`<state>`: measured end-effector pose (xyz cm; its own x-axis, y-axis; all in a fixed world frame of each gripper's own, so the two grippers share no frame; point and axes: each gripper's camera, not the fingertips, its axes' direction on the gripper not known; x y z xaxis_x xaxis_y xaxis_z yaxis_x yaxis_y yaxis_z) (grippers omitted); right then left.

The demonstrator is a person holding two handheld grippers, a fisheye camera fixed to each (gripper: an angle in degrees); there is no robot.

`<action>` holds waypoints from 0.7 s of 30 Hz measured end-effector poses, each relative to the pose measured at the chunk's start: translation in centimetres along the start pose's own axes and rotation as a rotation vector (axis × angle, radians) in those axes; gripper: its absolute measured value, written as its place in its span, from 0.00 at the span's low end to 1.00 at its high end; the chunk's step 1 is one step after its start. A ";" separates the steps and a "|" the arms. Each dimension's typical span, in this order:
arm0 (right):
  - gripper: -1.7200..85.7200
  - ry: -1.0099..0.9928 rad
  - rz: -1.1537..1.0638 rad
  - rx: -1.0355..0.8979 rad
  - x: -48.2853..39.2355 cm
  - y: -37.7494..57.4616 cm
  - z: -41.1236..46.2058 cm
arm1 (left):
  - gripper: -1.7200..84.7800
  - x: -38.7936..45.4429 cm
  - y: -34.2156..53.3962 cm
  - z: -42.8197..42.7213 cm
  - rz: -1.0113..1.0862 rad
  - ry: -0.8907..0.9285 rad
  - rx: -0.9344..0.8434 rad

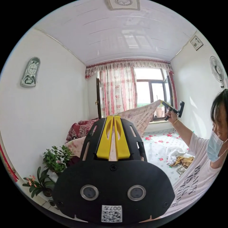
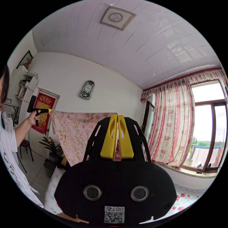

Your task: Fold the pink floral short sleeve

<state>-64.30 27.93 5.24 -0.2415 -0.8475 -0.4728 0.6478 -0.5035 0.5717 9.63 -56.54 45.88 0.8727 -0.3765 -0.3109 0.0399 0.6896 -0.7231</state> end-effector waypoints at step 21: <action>0.02 -0.026 0.340 -1.441 -19.1 65.2 -19.0 | 0.02 20.9 51.4 19.5 -0.470 0.309 -1.041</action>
<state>-3.70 14.49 38.79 0.0630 -0.8983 -0.4348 0.8128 0.2990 -0.4999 39.44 -16.91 14.23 0.7178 -0.6907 0.0874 -0.2144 -0.3387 -0.9161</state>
